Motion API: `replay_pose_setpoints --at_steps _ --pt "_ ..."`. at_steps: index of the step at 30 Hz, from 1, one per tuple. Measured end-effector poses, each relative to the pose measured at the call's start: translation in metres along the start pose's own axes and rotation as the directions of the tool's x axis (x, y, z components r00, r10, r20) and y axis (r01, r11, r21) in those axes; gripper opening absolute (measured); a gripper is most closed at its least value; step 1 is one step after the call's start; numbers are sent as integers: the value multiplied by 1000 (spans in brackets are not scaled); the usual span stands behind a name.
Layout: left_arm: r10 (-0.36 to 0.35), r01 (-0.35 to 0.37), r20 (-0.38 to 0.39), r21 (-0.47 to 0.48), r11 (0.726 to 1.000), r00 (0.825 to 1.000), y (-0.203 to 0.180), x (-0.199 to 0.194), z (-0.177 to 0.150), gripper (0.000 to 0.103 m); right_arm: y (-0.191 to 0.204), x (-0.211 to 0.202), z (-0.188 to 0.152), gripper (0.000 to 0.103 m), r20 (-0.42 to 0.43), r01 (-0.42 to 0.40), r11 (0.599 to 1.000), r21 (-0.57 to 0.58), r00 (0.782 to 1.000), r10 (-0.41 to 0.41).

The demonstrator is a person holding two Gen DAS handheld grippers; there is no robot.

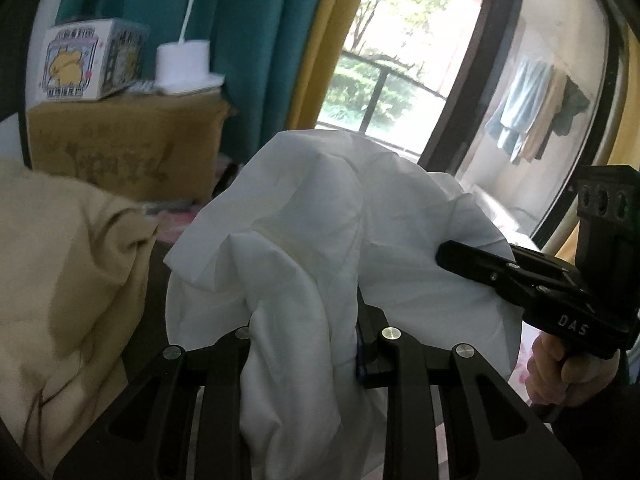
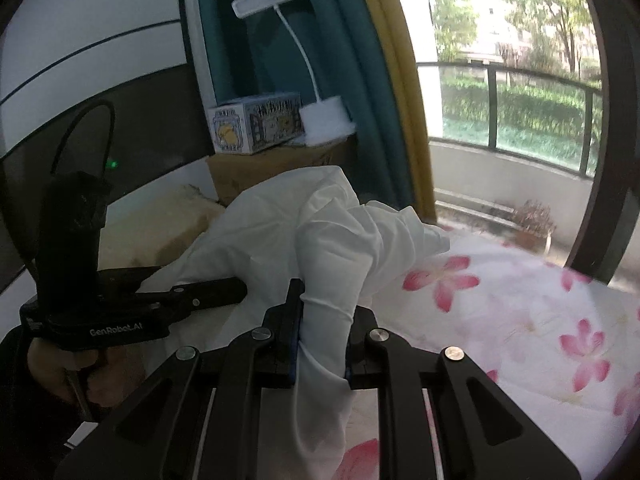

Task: Fold large clothes
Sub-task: 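Grasp the bundled white garment with the right gripper while the left gripper grasps it too, then carry the bundle toward the beige blanket and release it from both grippers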

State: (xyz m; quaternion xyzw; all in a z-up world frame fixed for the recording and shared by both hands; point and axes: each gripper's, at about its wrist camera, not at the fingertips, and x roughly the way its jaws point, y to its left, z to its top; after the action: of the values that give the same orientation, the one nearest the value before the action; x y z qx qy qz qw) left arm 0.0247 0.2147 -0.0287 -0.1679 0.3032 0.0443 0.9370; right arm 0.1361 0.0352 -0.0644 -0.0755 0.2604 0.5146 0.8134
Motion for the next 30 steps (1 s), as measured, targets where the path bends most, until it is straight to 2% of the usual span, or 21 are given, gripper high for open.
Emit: replay_pose_setpoints --at_steps 5,10,18,24,30 --pt "19 -19 -86 2 1000 996 9 23 -13 29 -13 29 -16 16 -81 -22 996 82 996 28" --pt "12 -11 -146 7 1000 989 14 42 -19 36 -39 48 -35 19 -155 -1 982 188 987 30" --pt "3 -6 -219 -16 1000 976 21 51 -25 54 -58 55 -48 36 -214 54 966 253 977 1" --pt "49 -52 -239 -6 999 970 15 39 -29 57 -63 48 -49 55 -236 90 963 255 971 -29" --pt "98 -98 -240 10 995 966 9 27 -34 57 -70 34 -53 67 -247 118 954 276 968 -48"
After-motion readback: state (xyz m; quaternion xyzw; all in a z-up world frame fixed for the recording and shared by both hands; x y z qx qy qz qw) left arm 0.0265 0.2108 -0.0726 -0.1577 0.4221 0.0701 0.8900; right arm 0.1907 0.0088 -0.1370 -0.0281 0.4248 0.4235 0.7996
